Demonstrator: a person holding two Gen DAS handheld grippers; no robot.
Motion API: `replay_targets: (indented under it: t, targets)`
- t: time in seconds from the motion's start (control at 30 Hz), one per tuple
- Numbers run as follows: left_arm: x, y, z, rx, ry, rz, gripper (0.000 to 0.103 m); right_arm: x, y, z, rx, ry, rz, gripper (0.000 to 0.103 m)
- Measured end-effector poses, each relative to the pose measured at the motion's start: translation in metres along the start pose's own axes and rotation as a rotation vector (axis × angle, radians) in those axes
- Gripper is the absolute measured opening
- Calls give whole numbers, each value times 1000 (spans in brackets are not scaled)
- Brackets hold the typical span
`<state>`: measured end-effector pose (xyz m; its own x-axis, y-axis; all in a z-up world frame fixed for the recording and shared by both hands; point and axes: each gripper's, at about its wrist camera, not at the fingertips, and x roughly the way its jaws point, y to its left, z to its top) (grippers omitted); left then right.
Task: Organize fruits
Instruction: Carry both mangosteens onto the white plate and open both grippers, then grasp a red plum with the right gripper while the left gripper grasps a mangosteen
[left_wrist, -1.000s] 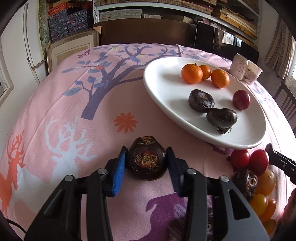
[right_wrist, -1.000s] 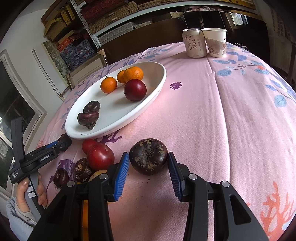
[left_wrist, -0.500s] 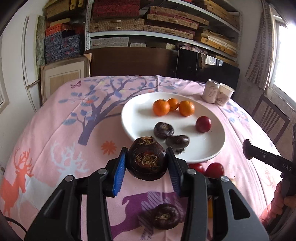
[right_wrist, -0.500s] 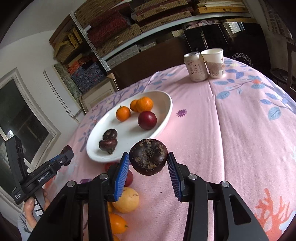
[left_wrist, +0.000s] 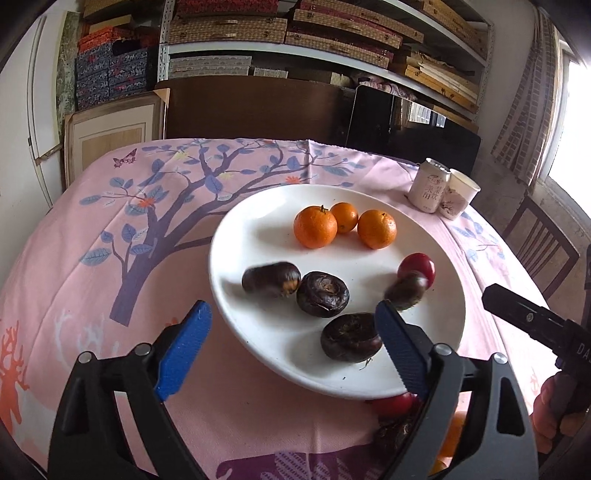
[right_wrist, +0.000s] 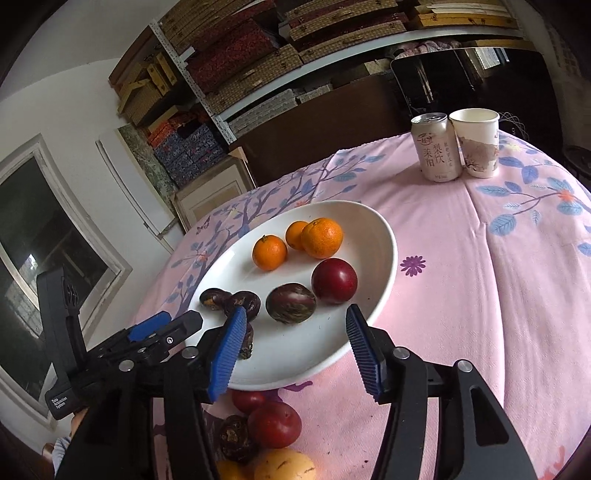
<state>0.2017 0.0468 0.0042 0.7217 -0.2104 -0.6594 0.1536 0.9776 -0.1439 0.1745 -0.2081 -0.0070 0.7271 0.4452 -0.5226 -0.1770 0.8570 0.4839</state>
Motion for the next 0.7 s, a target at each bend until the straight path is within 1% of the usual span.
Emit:
replay_targets:
  t: [0.07, 0.1, 0.2, 0.23, 0.3, 0.43, 0.5, 0.6, 0.7]
  targets:
    - [-7, 2, -3, -2, -20, 12, 98, -8, -4, -3, 10, -12, 2, 65]
    - [-10, 2, -5, 7, -27, 31, 98, -11, -6, -6, 13, -18, -9, 67]
    - [-18, 5, -17, 25, -45, 97, 98, -17, -15, -11, 39, -23, -37, 69]
    - [-22, 7, -20, 21, -48, 108, 98, -19, -19, -13, 55, -26, -41, 69]
    - [-27, 13, -28, -3, -45, 110, 98, -25, -27, -18, 89, -29, -41, 70]
    - [-41, 21, -47, -54, -27, 65, 98, -41, -36, -32, 142, -35, -25, 76]
    - [-47, 19, -56, -49, -18, 72, 98, -46, -37, -40, 145, -26, -21, 77]
    - [-57, 15, -70, -19, -15, 105, 98, -48, -31, -51, 127, -1, -26, 79]
    - [-63, 15, -82, -16, 2, 107, 98, -48, -26, -54, 100, 9, -42, 82]
